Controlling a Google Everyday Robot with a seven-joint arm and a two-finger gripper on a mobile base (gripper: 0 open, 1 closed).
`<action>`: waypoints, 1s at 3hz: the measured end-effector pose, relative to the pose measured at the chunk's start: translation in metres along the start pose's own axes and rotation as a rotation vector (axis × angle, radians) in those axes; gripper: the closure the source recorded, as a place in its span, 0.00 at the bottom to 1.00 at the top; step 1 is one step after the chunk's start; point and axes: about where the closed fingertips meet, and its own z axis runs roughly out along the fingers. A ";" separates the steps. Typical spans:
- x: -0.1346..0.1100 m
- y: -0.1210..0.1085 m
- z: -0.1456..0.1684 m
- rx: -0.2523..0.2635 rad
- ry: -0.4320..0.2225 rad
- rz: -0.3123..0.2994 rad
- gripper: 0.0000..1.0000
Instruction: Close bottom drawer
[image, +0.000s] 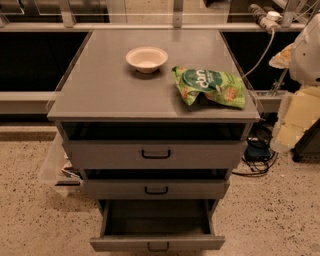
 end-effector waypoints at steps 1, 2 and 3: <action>0.000 0.000 0.000 0.000 0.000 0.000 0.00; 0.005 0.003 0.003 0.002 -0.025 0.009 0.00; 0.021 0.027 0.038 -0.029 -0.126 0.009 0.00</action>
Offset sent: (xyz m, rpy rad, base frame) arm -0.0069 -0.0100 -0.0170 0.0619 0.0047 -0.0046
